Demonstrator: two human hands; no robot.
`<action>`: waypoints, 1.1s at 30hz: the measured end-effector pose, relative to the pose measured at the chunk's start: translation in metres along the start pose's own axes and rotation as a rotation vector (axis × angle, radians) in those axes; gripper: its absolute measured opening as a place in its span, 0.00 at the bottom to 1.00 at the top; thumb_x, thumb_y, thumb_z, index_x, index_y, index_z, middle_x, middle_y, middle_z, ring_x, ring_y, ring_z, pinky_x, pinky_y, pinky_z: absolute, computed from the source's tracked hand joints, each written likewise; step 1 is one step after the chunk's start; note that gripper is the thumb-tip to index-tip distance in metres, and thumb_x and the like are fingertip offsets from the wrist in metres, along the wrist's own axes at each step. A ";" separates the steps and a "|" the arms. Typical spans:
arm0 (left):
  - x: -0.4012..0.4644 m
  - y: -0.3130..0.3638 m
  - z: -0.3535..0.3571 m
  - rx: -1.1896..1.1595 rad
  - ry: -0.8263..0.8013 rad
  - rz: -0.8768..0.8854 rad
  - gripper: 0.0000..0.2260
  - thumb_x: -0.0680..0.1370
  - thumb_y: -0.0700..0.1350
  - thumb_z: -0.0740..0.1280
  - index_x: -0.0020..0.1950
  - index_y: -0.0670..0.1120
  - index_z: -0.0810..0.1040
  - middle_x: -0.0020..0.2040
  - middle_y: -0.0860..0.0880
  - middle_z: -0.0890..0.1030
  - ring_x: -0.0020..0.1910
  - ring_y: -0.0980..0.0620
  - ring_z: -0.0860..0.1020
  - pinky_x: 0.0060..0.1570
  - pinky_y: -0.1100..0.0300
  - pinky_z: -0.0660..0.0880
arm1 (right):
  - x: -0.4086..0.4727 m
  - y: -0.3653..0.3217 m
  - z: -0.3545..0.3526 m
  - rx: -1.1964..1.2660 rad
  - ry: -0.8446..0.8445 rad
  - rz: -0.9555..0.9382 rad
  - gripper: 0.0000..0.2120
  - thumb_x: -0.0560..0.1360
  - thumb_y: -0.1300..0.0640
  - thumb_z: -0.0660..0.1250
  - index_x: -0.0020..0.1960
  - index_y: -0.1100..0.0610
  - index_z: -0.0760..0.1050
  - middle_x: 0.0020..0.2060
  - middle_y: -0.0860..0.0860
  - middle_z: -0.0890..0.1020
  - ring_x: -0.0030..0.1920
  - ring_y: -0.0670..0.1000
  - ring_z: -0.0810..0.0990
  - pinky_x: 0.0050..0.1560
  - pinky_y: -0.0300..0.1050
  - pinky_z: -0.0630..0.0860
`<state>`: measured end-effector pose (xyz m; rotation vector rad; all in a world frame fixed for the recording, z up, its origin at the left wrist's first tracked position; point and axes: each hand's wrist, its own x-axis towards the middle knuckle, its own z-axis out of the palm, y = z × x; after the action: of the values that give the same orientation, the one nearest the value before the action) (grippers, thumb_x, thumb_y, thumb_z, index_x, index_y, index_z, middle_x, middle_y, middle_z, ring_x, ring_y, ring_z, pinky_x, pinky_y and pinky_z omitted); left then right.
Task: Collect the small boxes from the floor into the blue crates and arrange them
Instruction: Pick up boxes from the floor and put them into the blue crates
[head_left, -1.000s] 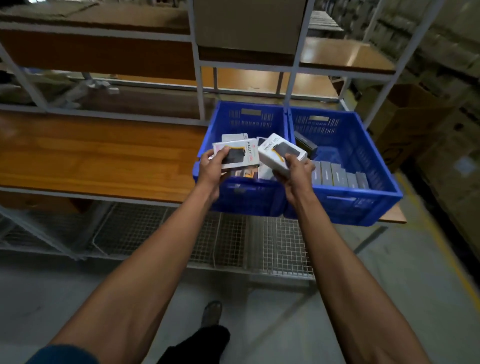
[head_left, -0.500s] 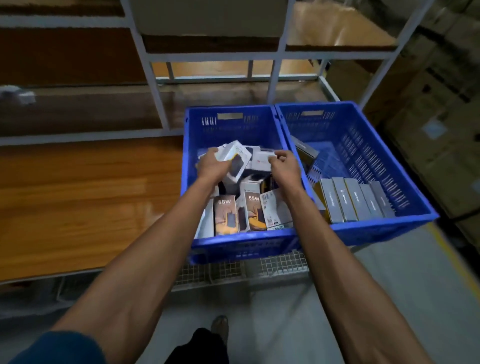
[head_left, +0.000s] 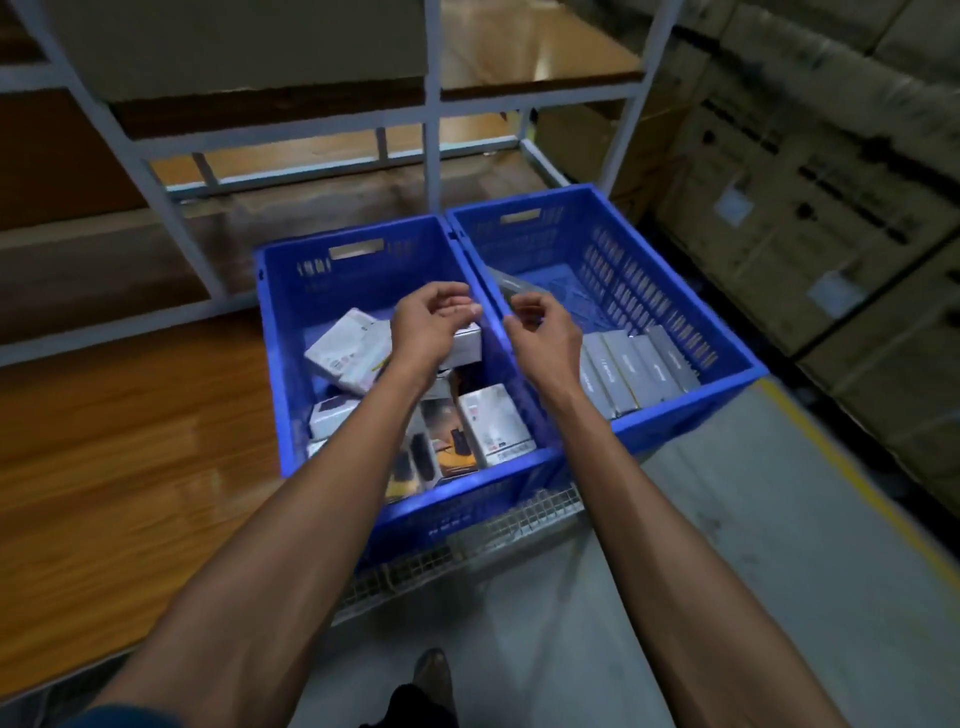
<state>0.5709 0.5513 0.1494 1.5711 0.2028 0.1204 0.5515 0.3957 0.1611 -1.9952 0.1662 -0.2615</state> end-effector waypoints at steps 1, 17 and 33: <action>-0.008 0.004 0.016 -0.033 -0.057 0.005 0.14 0.74 0.30 0.76 0.57 0.38 0.82 0.45 0.44 0.85 0.44 0.54 0.85 0.51 0.61 0.82 | -0.004 0.005 -0.017 0.007 0.039 -0.007 0.10 0.75 0.60 0.73 0.56 0.55 0.82 0.51 0.48 0.86 0.46 0.42 0.82 0.48 0.27 0.74; -0.321 0.011 0.373 -0.021 -0.907 -0.009 0.18 0.75 0.26 0.72 0.63 0.38 0.81 0.48 0.45 0.80 0.43 0.58 0.80 0.50 0.65 0.78 | -0.216 0.168 -0.432 0.014 0.622 0.366 0.12 0.75 0.61 0.71 0.58 0.53 0.81 0.51 0.46 0.84 0.41 0.35 0.79 0.38 0.26 0.71; -0.772 -0.079 0.591 0.072 -1.592 -0.181 0.11 0.75 0.29 0.74 0.53 0.40 0.82 0.40 0.45 0.80 0.42 0.52 0.79 0.52 0.63 0.79 | -0.626 0.291 -0.698 0.035 1.320 0.686 0.14 0.74 0.63 0.72 0.59 0.56 0.79 0.51 0.49 0.85 0.43 0.41 0.82 0.43 0.27 0.73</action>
<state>-0.0673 -0.1853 0.1031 1.2974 -0.9002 -1.2520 -0.2333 -0.1923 0.1153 -1.3156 1.5975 -1.0595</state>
